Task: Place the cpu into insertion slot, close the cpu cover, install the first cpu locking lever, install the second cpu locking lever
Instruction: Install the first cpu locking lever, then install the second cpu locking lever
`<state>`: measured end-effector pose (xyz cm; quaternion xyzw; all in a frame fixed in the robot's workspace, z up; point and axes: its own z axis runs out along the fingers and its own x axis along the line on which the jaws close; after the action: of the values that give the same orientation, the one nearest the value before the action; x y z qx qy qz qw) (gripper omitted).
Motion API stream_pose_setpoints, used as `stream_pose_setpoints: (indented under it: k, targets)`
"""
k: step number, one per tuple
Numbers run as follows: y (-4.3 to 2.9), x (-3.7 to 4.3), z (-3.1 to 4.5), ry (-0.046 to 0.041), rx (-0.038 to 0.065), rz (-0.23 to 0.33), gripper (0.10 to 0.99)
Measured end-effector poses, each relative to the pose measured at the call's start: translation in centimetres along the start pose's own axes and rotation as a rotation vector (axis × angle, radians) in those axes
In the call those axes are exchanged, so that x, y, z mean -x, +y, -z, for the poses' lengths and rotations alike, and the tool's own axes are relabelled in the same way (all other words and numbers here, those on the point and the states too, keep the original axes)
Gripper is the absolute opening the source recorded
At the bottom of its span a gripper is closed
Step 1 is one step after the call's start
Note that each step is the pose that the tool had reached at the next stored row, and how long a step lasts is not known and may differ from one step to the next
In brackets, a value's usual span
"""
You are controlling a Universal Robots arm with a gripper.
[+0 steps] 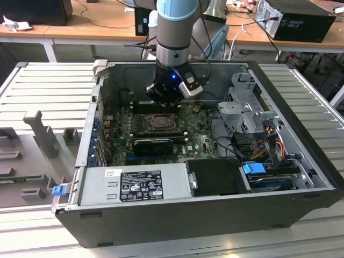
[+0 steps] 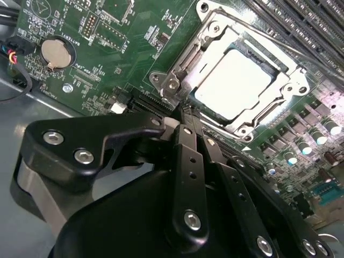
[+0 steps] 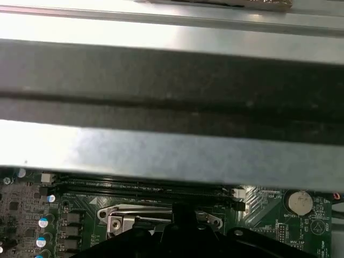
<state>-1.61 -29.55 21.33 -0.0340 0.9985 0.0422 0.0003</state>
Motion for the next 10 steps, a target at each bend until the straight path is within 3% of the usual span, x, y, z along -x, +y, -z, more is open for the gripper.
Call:
stream_pose_setpoints:
  k: [10]
  targets:
    - [-0.56,-0.03,0.05,-0.0001,0.0,0.0,0.106]
